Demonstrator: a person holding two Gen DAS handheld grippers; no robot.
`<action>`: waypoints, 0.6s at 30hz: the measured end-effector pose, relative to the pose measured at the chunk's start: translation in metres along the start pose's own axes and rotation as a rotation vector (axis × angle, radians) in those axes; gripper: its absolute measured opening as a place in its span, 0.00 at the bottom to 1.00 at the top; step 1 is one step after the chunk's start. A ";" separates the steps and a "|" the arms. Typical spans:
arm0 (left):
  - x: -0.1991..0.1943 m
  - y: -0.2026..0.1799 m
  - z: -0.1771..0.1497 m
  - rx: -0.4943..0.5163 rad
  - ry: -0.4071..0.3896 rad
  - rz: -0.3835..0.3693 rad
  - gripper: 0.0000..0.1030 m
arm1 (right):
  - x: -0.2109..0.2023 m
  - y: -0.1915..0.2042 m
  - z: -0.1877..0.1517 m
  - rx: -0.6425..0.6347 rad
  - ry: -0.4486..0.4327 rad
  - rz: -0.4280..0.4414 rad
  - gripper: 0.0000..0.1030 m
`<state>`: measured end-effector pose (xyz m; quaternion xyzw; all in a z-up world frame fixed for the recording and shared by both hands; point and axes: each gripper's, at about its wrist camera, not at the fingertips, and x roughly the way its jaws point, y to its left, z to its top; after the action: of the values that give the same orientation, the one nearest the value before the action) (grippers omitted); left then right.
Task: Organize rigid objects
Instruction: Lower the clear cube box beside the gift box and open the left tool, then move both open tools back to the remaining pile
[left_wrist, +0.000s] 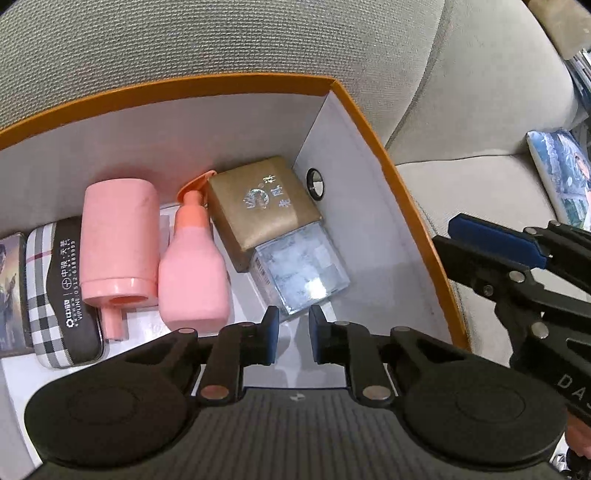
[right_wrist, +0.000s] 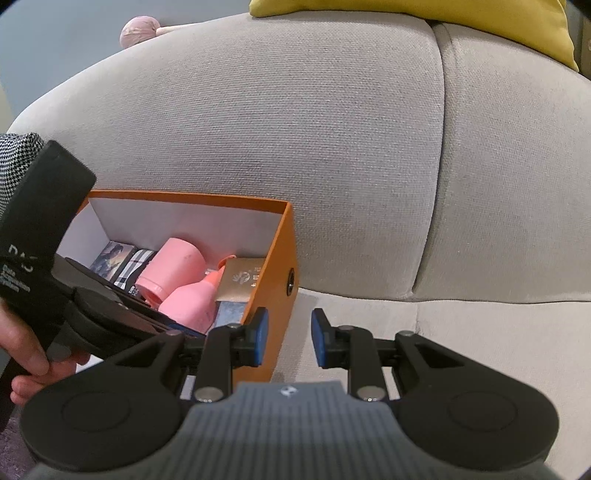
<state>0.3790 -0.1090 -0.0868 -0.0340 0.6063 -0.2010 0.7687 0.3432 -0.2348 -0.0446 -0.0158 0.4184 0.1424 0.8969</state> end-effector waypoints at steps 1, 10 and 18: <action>-0.001 0.000 -0.001 -0.002 0.007 -0.005 0.20 | -0.001 0.000 0.000 0.000 -0.002 -0.001 0.25; -0.049 -0.005 -0.022 0.022 -0.090 -0.037 0.22 | -0.024 0.010 -0.001 0.009 -0.031 -0.002 0.27; -0.119 -0.015 -0.060 0.041 -0.249 -0.059 0.22 | -0.068 0.036 -0.012 0.019 -0.086 0.017 0.31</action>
<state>0.2962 -0.0694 0.0114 -0.0610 0.5007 -0.2302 0.8322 0.2826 -0.2187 0.0022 0.0026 0.3810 0.1466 0.9129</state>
